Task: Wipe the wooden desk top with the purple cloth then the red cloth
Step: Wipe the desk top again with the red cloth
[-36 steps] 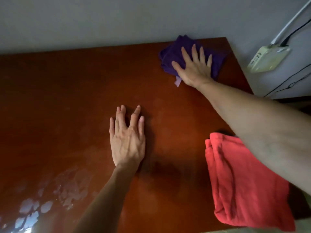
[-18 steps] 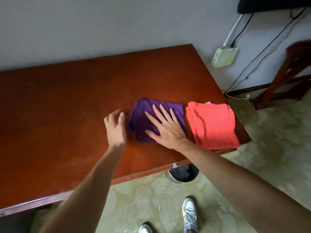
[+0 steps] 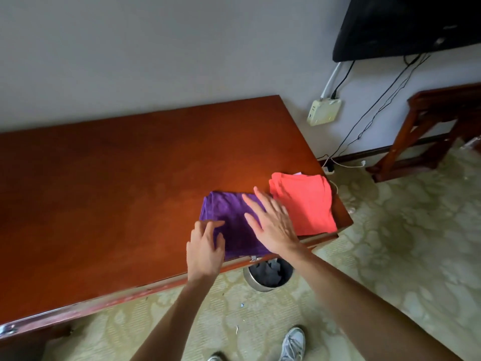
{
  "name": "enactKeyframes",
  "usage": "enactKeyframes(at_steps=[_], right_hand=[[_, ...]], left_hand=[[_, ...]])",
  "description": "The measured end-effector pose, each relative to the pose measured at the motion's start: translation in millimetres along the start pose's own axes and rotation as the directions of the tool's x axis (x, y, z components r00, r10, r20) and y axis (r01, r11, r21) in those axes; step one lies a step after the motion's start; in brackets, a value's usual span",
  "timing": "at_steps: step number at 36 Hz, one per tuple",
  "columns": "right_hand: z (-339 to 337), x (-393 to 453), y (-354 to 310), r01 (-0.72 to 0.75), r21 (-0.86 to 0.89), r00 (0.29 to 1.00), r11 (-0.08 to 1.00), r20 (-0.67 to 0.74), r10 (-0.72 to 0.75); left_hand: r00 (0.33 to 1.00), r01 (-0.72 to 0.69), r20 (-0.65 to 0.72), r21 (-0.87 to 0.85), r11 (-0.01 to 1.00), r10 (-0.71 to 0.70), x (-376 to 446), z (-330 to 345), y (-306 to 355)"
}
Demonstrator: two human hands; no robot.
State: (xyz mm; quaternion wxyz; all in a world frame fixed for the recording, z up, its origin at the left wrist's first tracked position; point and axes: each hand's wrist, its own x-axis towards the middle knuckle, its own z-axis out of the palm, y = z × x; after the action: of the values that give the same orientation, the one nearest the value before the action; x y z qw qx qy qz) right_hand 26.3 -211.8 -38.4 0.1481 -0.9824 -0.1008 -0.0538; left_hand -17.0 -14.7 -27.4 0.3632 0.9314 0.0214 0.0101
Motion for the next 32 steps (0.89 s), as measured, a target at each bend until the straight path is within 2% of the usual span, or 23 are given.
enactKeyframes(at_steps=[2, 4, 9, 11, 16, 19, 28, 32], right_hand=[[-13.6, 1.2, 26.3, -0.101, 0.0, 0.989, 0.995, -0.106, 0.1], [-18.7, 7.7, 58.7, -0.095, -0.034, 0.987, 0.995, -0.135, 0.09], [2.0, 23.1, 114.2, -0.03, -0.194, 0.998, 0.981, 0.055, 0.042], [11.7, 25.9, 126.6, -0.002, -0.181, 0.999, 0.984, 0.045, 0.01], [11.2, 60.2, 148.6, 0.026, -0.139, 1.0, 0.99, 0.015, -0.024], [13.4, 96.8, 163.1, 0.042, -0.126, 0.999, 0.991, 0.015, -0.04], [17.5, 243.2, 196.7, 0.151, -0.124, 0.985, 0.981, 0.107, -0.138], [25.4, 325.8, 201.9, 0.104, -0.113, 0.989, 0.988, 0.116, -0.091]], left_hand=[[0.999, -0.038, -0.002, 0.082, 0.996, 0.039, 16.0, 10.2, 14.6], [0.999, -0.051, -0.013, 0.122, 0.991, 0.053, 33.9, 22.4, 29.5], [0.998, -0.057, 0.041, 0.189, 0.98, 0.05, 79.3, 64.8, 57.7], [0.997, -0.074, 0.033, 0.232, 0.97, 0.068, 92.3, 81.3, 61.8], [0.993, -0.041, -0.091, 0.338, 0.94, 0.076, 107.3, 111.6, 60.3], [0.986, -0.075, -0.109, 0.376, 0.924, 0.124, 121.2, 119.4, 60.3], [0.992, -0.065, -0.067, 0.486, 0.872, 0.111, 139.5, 123.6, 64.6], [0.996, -0.031, -0.058, 0.481, 0.876, 0.067, 141.4, 121.5, 66.0]])
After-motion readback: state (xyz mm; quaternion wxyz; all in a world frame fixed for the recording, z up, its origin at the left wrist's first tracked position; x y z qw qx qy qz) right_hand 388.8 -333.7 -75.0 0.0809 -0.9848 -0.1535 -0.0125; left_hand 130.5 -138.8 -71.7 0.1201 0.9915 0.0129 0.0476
